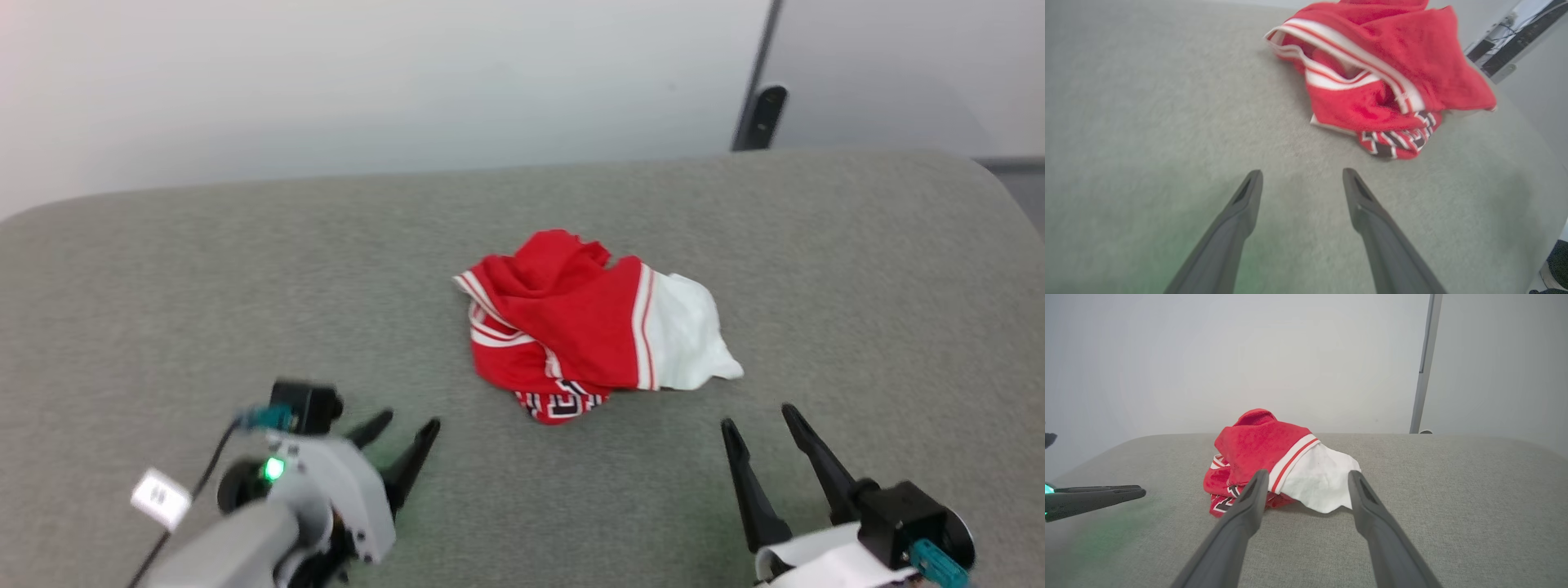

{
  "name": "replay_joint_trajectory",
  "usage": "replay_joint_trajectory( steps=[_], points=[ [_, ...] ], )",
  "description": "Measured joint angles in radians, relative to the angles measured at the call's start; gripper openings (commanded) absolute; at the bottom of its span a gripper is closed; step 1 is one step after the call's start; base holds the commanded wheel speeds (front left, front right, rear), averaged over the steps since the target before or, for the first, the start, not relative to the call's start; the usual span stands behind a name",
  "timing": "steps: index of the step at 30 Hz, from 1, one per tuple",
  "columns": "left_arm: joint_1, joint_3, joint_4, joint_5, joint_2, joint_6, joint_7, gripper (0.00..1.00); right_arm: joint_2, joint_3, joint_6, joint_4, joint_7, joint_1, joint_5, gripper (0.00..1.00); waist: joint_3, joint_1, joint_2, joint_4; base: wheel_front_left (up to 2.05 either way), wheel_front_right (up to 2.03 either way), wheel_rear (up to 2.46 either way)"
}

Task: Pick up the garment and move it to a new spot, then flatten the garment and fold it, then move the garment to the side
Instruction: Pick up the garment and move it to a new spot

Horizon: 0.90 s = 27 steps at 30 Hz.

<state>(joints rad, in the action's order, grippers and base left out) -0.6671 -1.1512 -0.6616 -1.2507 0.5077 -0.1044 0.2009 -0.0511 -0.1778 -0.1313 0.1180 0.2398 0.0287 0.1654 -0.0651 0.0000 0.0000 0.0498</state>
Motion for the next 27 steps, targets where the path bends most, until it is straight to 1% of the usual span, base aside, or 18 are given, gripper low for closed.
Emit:
replay_joint_trajectory(
  steps=[4, 6, 7, 9, 11, 15, 19, 27],
  points=[
    [0.122, 0.057, 0.061, -0.039, 0.015, 0.036, 0.050, 1.00, 0.000, 0.033, 0.000, -0.016, -0.026, -0.046, -0.023, 1.00, 0.026, 0.0000, 0.0000, -0.045, 0.00, 0.00, 0.00],
    [0.190, 0.105, 0.105, -0.058, 0.026, 0.060, 0.059, 1.00, -0.001, 0.048, 0.000, -0.027, -0.040, -0.070, -0.033, 1.00, 0.037, 0.0000, 0.0000, -0.066, 0.00, 0.00, 0.00],
    [0.228, 0.138, 0.128, -0.060, 0.032, 0.075, 0.059, 1.00, -0.001, 0.055, 0.000, -0.033, -0.048, -0.083, -0.038, 1.00, 0.043, -0.0001, 0.0000, -0.076, 0.00, 0.00, 0.00],
    [0.298, 0.244, 0.191, -0.037, 0.042, 0.111, 0.061, 1.00, -0.002, 0.073, 0.000, -0.048, -0.058, -0.107, -0.046, 1.00, 0.053, 0.0000, 0.0000, -0.095, 0.00, 0.00, 0.00],
    [0.373, 0.341, 0.262, 0.024, 0.046, 0.142, 0.063, 1.00, -0.003, 0.095, 0.000, -0.064, -0.069, -0.129, -0.046, 1.00, 0.060, 0.0000, 0.0000, -0.114, 0.00, 0.00, 0.00],
    [0.535, 0.496, 0.386, 0.177, 0.037, 0.201, 0.063, 1.00, -0.007, 0.131, 0.000, -0.094, -0.088, -0.167, -0.045, 1.00, 0.070, 0.0000, 0.0000, -0.149, 0.00, 0.00, 0.00],
    [0.635, 0.612, 0.476, 0.342, 0.019, 0.232, 0.063, 1.00, -0.016, 0.143, 0.000, -0.109, -0.100, -0.182, -0.042, 1.00, 0.077, 0.0000, 0.0000, -0.173, 0.00, 0.00, 0.00],
    [0.721, 0.768, 0.590, 0.627, -0.044, 0.247, 0.063, 1.00, -0.029, 0.178, 0.000, -0.126, -0.104, -0.169, -0.038, 1.00, 0.087, 0.0000, 0.0001, -0.172, 0.00, 0.00, 0.00]
  ],
)
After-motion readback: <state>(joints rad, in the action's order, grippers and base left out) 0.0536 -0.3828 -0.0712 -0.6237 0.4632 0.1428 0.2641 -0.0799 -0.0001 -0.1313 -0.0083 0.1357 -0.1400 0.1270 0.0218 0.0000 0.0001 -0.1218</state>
